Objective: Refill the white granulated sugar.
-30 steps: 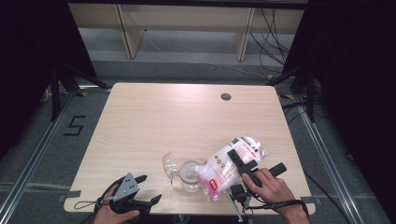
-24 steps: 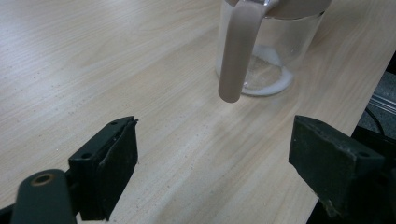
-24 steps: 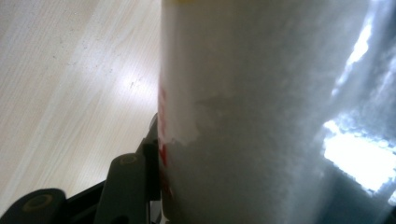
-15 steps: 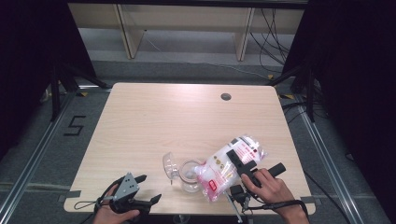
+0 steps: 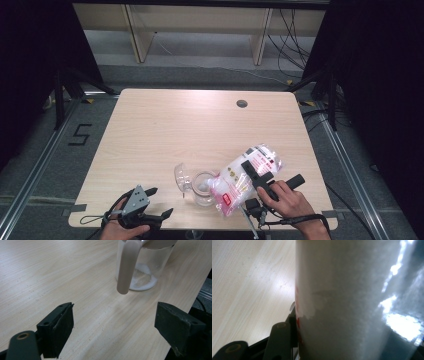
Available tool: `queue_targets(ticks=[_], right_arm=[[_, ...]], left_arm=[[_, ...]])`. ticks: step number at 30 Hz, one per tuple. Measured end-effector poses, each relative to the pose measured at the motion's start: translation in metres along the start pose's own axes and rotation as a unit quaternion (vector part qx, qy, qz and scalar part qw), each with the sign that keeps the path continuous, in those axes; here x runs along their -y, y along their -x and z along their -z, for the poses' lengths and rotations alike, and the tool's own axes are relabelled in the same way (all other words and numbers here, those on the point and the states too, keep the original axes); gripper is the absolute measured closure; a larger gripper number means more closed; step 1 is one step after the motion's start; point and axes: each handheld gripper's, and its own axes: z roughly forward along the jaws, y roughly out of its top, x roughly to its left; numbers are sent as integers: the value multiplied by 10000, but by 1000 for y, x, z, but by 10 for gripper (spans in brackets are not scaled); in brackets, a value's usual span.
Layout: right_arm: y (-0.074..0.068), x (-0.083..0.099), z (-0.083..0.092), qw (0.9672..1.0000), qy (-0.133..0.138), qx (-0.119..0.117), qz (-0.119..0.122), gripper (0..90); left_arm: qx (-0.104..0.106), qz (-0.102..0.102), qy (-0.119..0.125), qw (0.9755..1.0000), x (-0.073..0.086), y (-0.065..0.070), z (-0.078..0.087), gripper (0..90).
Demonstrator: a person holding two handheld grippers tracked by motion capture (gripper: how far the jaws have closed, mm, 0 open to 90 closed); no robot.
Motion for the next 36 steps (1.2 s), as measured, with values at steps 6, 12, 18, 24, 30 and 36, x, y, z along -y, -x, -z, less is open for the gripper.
queue_targets(ticks=[6, 12, 18, 24, 30, 36], right_arm=[[0, 0, 0, 10000, -25, -38, -55, 529], [1, 1, 0, 10000, -7, -23, 1, 531], [2, 2, 0, 10000, -34, 6, -11, 534], [5, 3, 0, 9999, 3, 14, 123, 537], [2, 2, 1, 10000, -23, 11, 11, 538], [5, 3, 1, 9999, -2, 10, 105, 541]], left_arm=[[-63, 125, -27, 9999, 1, 0, 1, 153], [-38, 34, -13, 10000, 0, -1, 1, 153], [-42, 101, 61, 9999, 1, -1, 0, 153], [-59, 117, 25, 9999, 1, 0, 0, 153], [-82, 55, 34, 9999, 0, 1, 0, 153], [-56, 64, 59, 9999, 0, 1, 0, 154]])
